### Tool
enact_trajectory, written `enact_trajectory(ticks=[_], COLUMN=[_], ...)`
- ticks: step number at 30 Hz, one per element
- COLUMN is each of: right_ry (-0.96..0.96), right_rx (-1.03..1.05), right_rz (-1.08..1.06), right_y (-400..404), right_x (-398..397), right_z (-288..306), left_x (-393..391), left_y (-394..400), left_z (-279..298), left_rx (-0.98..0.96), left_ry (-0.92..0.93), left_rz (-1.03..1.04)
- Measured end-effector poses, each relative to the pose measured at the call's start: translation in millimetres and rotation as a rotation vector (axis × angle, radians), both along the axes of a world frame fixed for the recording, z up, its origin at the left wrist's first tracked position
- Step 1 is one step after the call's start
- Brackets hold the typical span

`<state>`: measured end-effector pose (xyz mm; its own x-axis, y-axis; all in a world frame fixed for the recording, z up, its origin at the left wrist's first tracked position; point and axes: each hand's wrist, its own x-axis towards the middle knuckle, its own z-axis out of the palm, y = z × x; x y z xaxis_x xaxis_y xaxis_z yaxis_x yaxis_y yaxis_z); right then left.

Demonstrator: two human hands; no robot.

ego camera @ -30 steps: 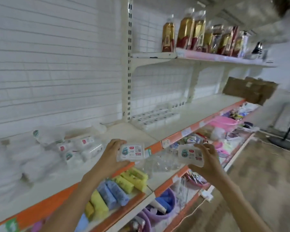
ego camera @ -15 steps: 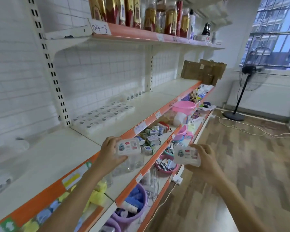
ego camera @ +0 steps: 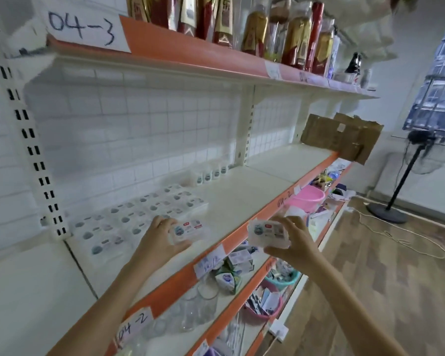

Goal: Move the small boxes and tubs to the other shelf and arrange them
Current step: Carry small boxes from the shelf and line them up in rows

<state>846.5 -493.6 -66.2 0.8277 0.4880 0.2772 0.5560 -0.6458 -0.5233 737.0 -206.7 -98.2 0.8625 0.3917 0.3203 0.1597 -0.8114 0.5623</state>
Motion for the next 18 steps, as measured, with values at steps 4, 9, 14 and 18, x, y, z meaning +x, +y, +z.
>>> enact_trajectory(ticks=[4, 9, 14, 18], right_ry=[0.004, 0.069, 0.094, 0.134], right_rx=[-0.028, -0.122, -0.229, -0.284], right_rz=[0.129, 0.301, 0.511, 0.675], right_y=[38.3, 88.5, 129.6, 149.7], right_x=[49.2, 104.4, 156.3, 180.2], right_z=[4.6, -1.7, -16.3, -26.3], left_x=[20.6, 34.2, 43.8, 52.0], left_y=[6.7, 7.6, 1.0, -14.2], left_z=[-7.8, -16.3, -17.2, -16.6], left_rx=[0.073, 0.172, 0.222, 0.178], left_ry=[0.076, 0.080, 0.096, 0.148], left_rz=[0.066, 0.123, 0.227, 0.349])
